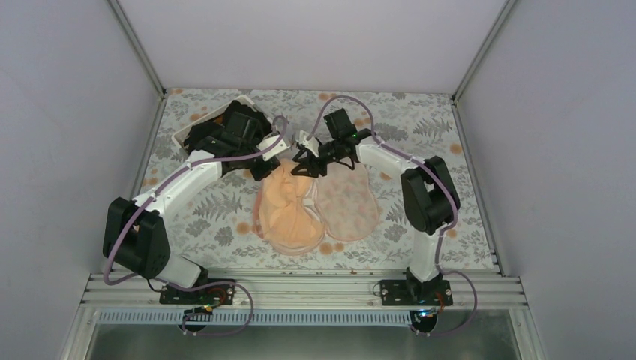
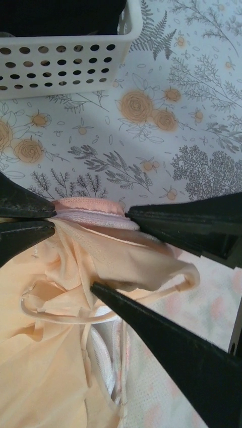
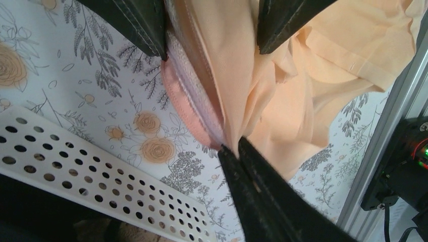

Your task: Unzip the laundry bag and remove the bra

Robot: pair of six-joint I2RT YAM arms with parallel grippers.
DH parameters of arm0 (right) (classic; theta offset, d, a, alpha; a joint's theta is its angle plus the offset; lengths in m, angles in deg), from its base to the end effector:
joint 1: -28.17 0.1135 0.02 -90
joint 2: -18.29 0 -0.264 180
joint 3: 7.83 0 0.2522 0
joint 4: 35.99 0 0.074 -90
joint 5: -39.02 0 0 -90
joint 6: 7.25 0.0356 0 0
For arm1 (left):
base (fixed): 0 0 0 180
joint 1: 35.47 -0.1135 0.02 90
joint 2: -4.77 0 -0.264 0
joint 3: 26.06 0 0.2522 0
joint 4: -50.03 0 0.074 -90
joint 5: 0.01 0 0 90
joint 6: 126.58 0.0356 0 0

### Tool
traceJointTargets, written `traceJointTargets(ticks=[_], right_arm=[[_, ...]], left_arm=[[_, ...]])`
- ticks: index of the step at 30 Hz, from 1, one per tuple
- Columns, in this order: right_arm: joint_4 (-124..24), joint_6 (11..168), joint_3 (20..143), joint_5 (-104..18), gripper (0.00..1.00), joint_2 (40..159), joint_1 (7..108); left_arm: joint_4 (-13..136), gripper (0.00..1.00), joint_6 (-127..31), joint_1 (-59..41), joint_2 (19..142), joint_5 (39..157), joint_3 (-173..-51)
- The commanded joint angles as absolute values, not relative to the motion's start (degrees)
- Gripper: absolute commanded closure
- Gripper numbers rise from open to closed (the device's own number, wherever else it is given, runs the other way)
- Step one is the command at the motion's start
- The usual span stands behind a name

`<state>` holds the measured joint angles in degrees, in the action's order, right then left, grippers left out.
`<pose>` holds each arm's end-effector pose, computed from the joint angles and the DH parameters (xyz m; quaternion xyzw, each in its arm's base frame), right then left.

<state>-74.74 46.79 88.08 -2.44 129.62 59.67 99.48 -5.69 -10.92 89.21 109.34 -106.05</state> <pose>0.3410 0.2402 0.2133 -0.5868 0.6512 0.3799 0.2954 0.2764 -0.1392 0.2698 0.4821 0.8055 -0.1427 0.3138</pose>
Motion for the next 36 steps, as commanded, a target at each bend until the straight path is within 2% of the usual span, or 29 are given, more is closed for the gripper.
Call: traceJointTargets(ticks=[1, 7, 9, 13, 16, 25, 36], right_arm=[[-72.04, 46.91, 84.02, -2.96, 0.53, 125.42, 60.45], [-67.60, 48.76, 78.35, -5.79, 0.52, 119.82, 60.89], [-67.11, 49.38, 77.22, -6.08, 0.49, 118.74, 60.90], [-65.52, 52.50, 75.25, -6.71, 0.37, 117.54, 59.85], [-65.73, 57.43, 74.86, -8.60, 0.35, 117.65, 59.50], [-63.30, 69.17, 69.98, -3.43, 0.39, 117.18, 54.91], [-62.72, 68.52, 71.45, -1.54, 0.52, 120.30, 58.04]], left_arm=[[98.10, 0.98, -5.31, -10.75, 89.19, 108.28, -106.85], [97.67, 0.98, -5.26, -10.69, 89.22, 108.28, -106.43], [97.59, 0.98, -5.31, -10.74, 89.09, 108.34, -106.26], [97.34, 0.98, -5.16, -10.69, 88.76, 108.85, -105.66], [96.71, 0.98, -4.97, -10.69, 88.60, 109.21, -105.03], [95.93, 0.98, -4.73, -10.69, 88.94, 110.18, -104.01], [95.44, 0.98, -4.98, -10.62, 88.86, 110.38, -103.48]])
